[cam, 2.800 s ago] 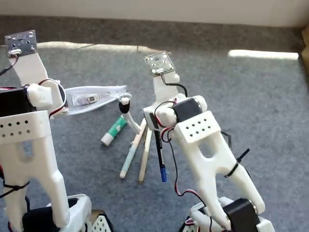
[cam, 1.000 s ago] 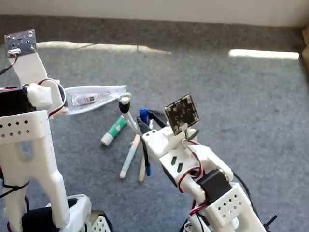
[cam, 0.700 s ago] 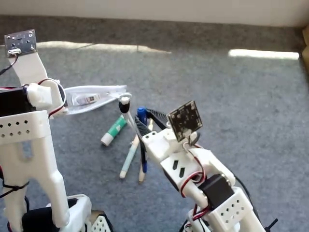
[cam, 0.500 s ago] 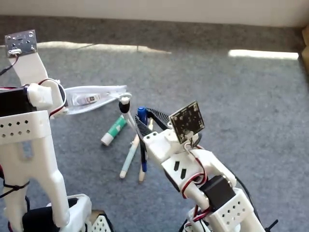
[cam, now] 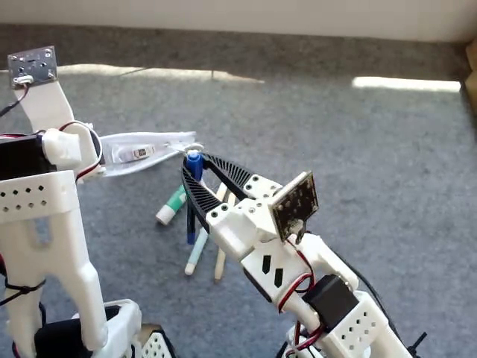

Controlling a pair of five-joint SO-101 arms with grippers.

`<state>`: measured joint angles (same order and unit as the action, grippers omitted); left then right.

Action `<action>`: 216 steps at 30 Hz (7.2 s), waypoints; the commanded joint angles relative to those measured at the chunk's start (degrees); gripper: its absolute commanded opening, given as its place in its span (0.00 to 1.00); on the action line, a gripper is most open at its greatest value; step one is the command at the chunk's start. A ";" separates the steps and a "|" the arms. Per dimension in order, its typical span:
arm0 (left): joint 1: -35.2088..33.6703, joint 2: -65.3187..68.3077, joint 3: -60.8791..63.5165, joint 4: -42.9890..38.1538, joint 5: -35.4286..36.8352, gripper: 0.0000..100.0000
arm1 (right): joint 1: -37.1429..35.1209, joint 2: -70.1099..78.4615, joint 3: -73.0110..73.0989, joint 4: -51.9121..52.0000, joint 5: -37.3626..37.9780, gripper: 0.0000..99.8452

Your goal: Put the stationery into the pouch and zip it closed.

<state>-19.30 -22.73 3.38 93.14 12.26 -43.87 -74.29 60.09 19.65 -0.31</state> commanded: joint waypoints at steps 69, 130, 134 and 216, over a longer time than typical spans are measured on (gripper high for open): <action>0.04 0.75 0.31 -0.79 -0.35 0.01 | -6.11 32.31 -14.55 -30.99 24.26 0.01; -8.48 -10.24 3.65 -1.32 0.26 0.01 | 7.25 25.27 -8.13 13.41 3.52 0.12; -9.27 -12.62 6.73 -4.31 1.93 0.01 | 7.25 32.13 -10.07 13.58 3.16 0.12; -10.07 -12.97 8.40 -5.71 1.67 0.01 | 12.44 100.09 -62.29 48.31 -8.70 0.05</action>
<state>-28.70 -33.89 12.26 88.66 13.49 -29.36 26.02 -0.92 66.51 -8.66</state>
